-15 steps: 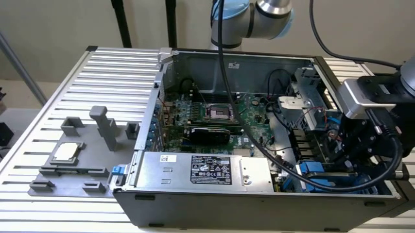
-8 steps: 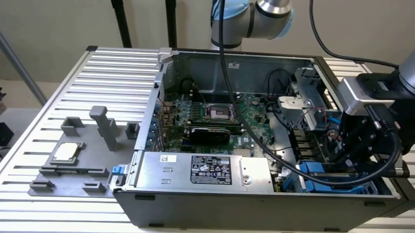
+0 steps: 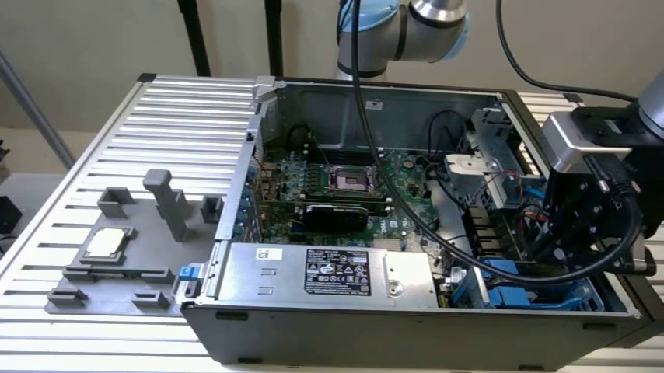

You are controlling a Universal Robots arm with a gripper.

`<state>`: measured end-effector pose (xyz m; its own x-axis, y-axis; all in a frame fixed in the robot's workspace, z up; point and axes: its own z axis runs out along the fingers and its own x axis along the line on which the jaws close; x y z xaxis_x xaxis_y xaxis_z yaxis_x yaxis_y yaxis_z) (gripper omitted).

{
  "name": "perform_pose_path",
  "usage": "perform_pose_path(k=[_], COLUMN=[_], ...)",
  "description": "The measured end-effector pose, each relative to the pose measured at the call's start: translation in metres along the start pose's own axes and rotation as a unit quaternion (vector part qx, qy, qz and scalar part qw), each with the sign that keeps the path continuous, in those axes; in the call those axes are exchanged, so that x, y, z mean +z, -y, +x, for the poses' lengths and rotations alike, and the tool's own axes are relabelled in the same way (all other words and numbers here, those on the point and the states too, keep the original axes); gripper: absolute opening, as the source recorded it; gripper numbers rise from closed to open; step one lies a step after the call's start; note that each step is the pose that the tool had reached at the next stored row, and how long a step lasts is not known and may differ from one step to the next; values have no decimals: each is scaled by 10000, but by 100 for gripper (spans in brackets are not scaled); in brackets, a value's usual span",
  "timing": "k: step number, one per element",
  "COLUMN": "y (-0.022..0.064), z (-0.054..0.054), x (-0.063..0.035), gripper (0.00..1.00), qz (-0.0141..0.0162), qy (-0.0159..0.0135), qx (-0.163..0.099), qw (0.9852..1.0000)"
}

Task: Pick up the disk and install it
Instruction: 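Insert the first disk wire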

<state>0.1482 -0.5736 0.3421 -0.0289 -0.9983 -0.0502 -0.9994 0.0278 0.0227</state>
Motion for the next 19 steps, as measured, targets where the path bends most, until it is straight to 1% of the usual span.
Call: perform_pose_path(k=[3, 8, 14, 19], y=[2, 2, 4, 4], z=[0, 9, 24, 32], x=[-1, -2, -3, 1], gripper=[16, 16, 16, 16], qz=[-11, -22, -32, -31], qy=[-7, -30, -68, -106], qx=[28, 99, 190, 248], qw=[10000, 9999, 9998, 9996])
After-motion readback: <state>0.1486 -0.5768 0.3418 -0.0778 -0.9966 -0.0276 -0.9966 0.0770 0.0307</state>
